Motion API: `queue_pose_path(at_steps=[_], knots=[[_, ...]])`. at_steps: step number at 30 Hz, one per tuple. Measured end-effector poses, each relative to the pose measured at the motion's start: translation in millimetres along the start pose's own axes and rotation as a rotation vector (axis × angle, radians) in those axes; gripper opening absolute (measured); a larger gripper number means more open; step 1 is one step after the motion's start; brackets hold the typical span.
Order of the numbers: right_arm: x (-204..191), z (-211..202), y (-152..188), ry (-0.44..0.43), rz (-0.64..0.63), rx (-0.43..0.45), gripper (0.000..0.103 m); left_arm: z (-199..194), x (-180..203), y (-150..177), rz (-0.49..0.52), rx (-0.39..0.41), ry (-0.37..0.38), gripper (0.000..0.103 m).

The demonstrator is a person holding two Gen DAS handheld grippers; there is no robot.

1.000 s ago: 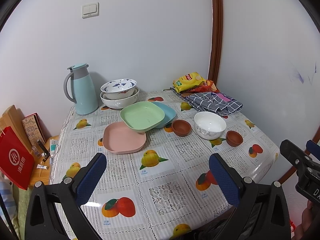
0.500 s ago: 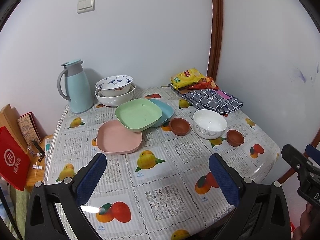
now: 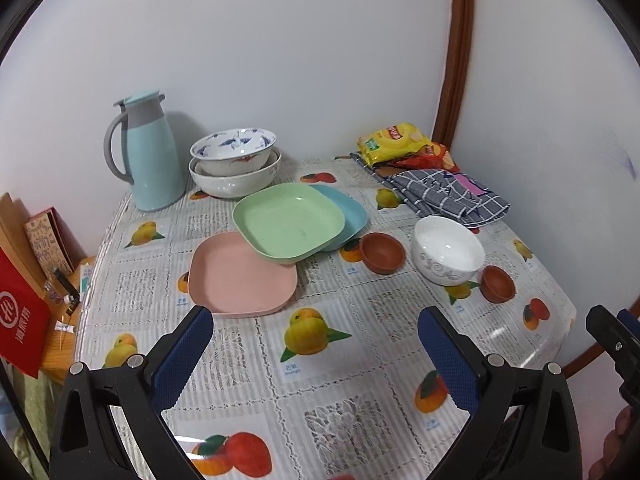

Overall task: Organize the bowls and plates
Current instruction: 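Move both grippers toward the rim of the green plate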

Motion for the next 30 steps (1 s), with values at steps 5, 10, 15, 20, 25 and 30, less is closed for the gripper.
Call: queue_pose_path(at_steps=[5, 10, 15, 20, 25, 30], knots=[[-11.0, 20.9, -7.8, -0.032, -0.001, -0.006, 0.103, 16.8, -14.6, -6.3, -0.021, -0.024, -0.011, 0.103], [-27.2, 37.3, -20.2, -0.063, -0.032, -0.013, 0.103, 31.3, -19.6, -14.6, -0.028, -0.04, -0.009, 0.103], [-44.1, 46.7, -40.1, -0.081, -0.075, 0.004, 0.103, 38.2, -20.3, -30.5, -0.034, -0.03, -0.005, 0.103], [-62.2, 63.1, -55.5, -0.141, -0.088, 0.002, 0.103, 48.8, -30.1, -48.1, -0.049, -0.033, -0.023, 0.103], [-79.4, 93.2, -64.7, -0.175, -0.11, -0.034, 0.101, 65.6, -46.5, -57.3, -0.08, -0.052, -0.049, 0.103], [-96.6, 121.4, -70.9, -0.188, -0.149, -0.059, 0.1, 85.9, -69.5, -65.3, -0.125, -0.061, -0.088, 0.103]])
Point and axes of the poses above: each gripper's, at about its wrist camera, not at the fingertips, and z roughly the way its jaws point, x to its right, y to its underside, the point moved 8 cm from there along z, roughly the way its jaws point, and after that the axes turned 2 degrees about y, right-handed, at the moved point
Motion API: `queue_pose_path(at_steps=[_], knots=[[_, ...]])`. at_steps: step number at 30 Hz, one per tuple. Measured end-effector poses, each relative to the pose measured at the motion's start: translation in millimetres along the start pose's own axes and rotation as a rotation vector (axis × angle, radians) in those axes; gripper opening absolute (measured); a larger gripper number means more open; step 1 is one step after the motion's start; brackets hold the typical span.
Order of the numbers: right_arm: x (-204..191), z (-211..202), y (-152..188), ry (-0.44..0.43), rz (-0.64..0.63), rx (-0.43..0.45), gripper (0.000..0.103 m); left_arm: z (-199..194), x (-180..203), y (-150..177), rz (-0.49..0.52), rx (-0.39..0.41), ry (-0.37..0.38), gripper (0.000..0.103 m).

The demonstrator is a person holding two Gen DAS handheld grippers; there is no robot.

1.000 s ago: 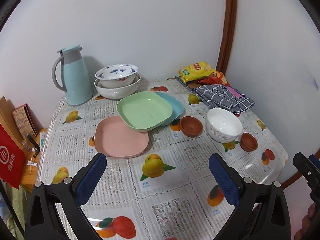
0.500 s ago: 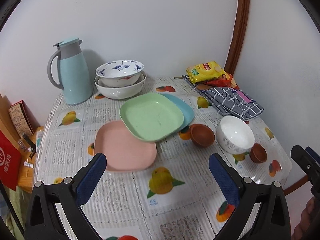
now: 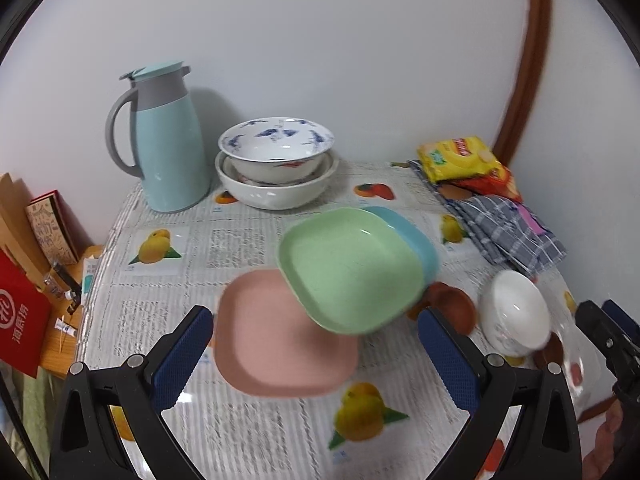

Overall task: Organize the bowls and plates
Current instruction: 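Move both grippers toward the rim of the green plate, then close the left gripper on the green plate rim while the right gripper also grips it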

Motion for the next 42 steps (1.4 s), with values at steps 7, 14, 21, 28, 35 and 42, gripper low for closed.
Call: queue_pose_path(at_steps=[7, 14, 21, 28, 35, 42], knots=[[-25.0, 40.0, -14.1, -0.066, -0.071, -0.035, 0.094, 25.8, -17.9, -21.8, -0.023, -0.003, -0.031, 0.103], [-60.4, 71.3, -48.1, -0.124, -0.14, 0.014, 0.088, 50.2, -35.2, -35.8, -0.046, 0.006, -0.06, 0.103], [-99.9, 111.7, -69.0, -0.163, -0.243, 0.044, 0.086, 83.2, -43.5, -40.7, -0.117, 0.005, -0.04, 0.103], [-109.8, 145.0, -46.2, -0.122, -0.317, 0.017, 0.086, 121.5, -47.2, -39.2, -0.119, -0.043, -0.044, 0.09], [-94.6, 166.3, -24.3, -0.138, -0.265, -0.046, 0.086, 137.2, -42.4, -28.7, -0.125, -0.092, 0.027, 0.082], [-87.0, 187.3, -13.9, -0.146, -0.201, -0.123, 0.072, 144.2, -52.9, -20.0, -0.165, -0.114, 0.019, 0.068]])
Point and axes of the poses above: each gripper's, at about its wrist camera, not at the fingertips, and z roughly the way its jaws point, x to its right, y to its underside, the point moved 8 cm from there along z, roughly the way its jaws point, and after that the axes turned 2 degrees about y, right-handed, at the moved point
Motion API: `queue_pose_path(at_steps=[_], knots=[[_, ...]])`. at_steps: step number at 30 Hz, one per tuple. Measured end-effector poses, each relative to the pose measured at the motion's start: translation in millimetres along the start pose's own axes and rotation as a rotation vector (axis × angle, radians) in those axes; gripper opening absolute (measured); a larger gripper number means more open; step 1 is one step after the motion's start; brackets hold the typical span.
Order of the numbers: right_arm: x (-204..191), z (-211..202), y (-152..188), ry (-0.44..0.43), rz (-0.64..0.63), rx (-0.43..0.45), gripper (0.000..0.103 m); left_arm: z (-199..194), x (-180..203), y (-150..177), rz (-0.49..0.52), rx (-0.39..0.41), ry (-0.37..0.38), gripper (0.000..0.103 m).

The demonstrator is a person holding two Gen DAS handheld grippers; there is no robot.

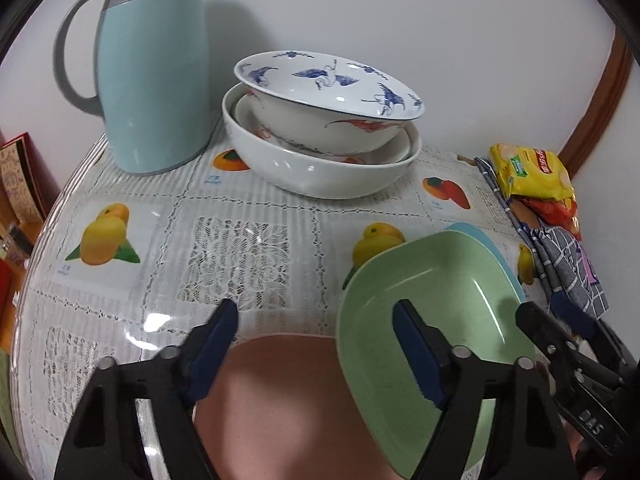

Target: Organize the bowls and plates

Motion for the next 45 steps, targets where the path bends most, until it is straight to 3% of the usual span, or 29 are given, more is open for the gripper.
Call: queue_pose_path(at_steps=[6, 9, 11, 12, 15, 17, 27, 38, 45], knots=[[-2.1, 15.1, 9.3, -0.008, 0.011, -0.048, 0.056, 0.5, 6.6, 8.3, 0.023, -0.013, 0.013, 0.054], [-4.9, 18.8, 12.0, -0.011, 0.008, -0.068, 0.046, 1.3, 11.7, 11.3, 0.038, -0.017, 0.018, 0.037], [-6.7, 21.5, 14.7, 0.003, -0.002, -0.082, 0.042, 0.7, 13.3, 12.4, 0.037, -0.014, 0.021, 0.031], [-7.1, 22.1, 15.2, 0.008, -0.008, -0.082, 0.037, 0.9, 14.7, 13.2, 0.038, -0.018, 0.026, 0.022], [-9.9, 22.8, 16.9, -0.008, -0.009, -0.081, 0.02, -0.2, 20.7, 15.8, 0.041, -0.025, 0.054, 0.014], [-11.1, 22.2, 16.4, -0.019, -0.001, -0.074, 0.014, -0.3, 23.2, 16.4, 0.055, -0.016, 0.039, 0.014], [-13.3, 18.0, 12.8, -0.058, 0.028, -0.051, 0.01, -3.6, 14.7, 14.4, 0.019, -0.016, 0.042, 0.011], [-15.7, 3.5, 6.9, -0.073, 0.041, -0.005, 0.009, -13.8, 11.7, 18.6, 0.024, -0.005, 0.019, 0.009], [-24.9, -8.6, 3.7, -0.098, 0.037, 0.027, 0.009, -35.7, 7.1, 15.3, 0.02, 0.049, 0.017, 0.009]])
Point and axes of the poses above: each gripper's, at about its wrist camera, not at the fingertips, and z roughly the way its jaws point, x to its right, y to its underside, the point moved 8 cm from there along z, roughly the way its jaws point, and after that the axes turned 2 degrees about y, right-handed, at the moved point
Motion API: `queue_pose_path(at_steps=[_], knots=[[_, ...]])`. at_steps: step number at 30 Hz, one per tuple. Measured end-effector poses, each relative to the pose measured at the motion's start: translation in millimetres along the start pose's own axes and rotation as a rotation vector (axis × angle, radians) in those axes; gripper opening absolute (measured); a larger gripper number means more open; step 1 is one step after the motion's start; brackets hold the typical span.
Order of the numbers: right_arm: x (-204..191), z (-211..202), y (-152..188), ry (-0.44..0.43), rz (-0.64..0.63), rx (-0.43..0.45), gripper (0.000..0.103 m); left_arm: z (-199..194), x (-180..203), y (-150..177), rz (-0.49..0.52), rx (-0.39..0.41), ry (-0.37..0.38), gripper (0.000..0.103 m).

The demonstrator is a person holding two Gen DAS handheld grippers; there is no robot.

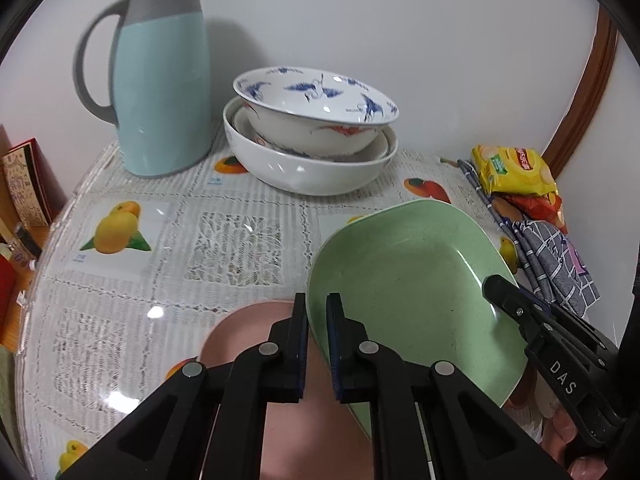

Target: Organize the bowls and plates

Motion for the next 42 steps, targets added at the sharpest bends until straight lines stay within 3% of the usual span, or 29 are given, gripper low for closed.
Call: queue_pose_path(at_steps=[22, 42], knots=[[-47.6, -10.4, 7.6, -0.092, -0.091, 0.029, 0.009, -37.5, -41.8, 21.3, -0.07, 0.027, -0.009, 0.01], [-74.4, 5.6, 39.7, -0.09, -0.217, -0.108, 0.009, -33.0, -69.0, 39.5, -0.116, -0.017, -0.055, 0.01]])
Point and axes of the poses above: each gripper's, at about its wrist camera, not at the fingertips, and z roughly the way its jaws point, x to its right, y to its underside, the point moved 8 cm from there along z, roughly the way its jaws point, and after that the axes turned 2 degrees about y, right-handed, at the moved point
